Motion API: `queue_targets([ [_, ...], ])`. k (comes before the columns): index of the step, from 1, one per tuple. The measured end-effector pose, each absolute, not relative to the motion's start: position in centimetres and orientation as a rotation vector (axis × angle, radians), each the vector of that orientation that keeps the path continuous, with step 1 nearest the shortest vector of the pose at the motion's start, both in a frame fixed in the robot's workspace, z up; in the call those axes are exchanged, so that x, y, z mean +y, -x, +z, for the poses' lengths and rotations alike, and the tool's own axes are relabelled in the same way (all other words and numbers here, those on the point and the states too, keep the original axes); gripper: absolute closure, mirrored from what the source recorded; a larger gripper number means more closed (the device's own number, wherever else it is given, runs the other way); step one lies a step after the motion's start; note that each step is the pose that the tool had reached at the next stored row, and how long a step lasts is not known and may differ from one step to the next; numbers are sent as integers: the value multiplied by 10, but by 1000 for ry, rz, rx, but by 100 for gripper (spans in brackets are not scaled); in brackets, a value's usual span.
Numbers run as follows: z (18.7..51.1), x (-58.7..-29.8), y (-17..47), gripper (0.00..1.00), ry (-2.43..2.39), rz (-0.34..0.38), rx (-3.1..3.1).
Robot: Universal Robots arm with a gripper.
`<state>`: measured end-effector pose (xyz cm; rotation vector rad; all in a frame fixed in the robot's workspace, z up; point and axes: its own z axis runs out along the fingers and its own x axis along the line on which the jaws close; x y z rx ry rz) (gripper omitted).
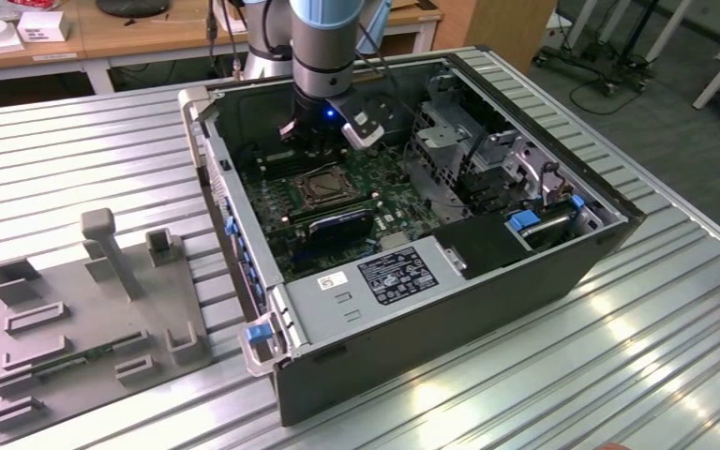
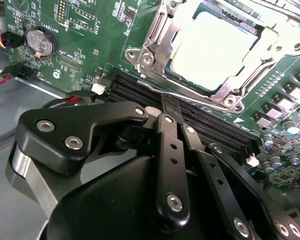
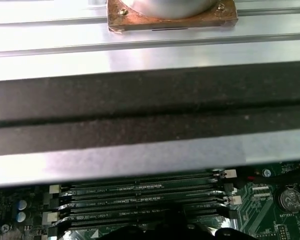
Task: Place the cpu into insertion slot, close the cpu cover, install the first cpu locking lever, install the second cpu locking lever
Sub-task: 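Install the first cpu locking lever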
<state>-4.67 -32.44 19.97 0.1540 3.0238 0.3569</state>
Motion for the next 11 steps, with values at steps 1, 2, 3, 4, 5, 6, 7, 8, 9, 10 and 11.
queue_targets([
  [1,200,-324,47,89,-158,357,3023],
  [2,200,-324,47,89,-161,356,3023],
  [3,200,-324,46,89,-164,356,3023],
  [4,200,-324,46,89,-167,355,3022],
  [5,199,-324,46,89,-170,355,3022],
  [6,199,-324,46,89,-172,354,3022],
  [7,199,-324,46,89,-173,354,3022],
  [8,199,-324,46,89,-175,353,3021],
  [9,199,-324,46,89,-176,353,3021],
  [10,199,-324,46,89,-178,353,3021],
  [11,199,-325,46,89,-178,352,3021],
])
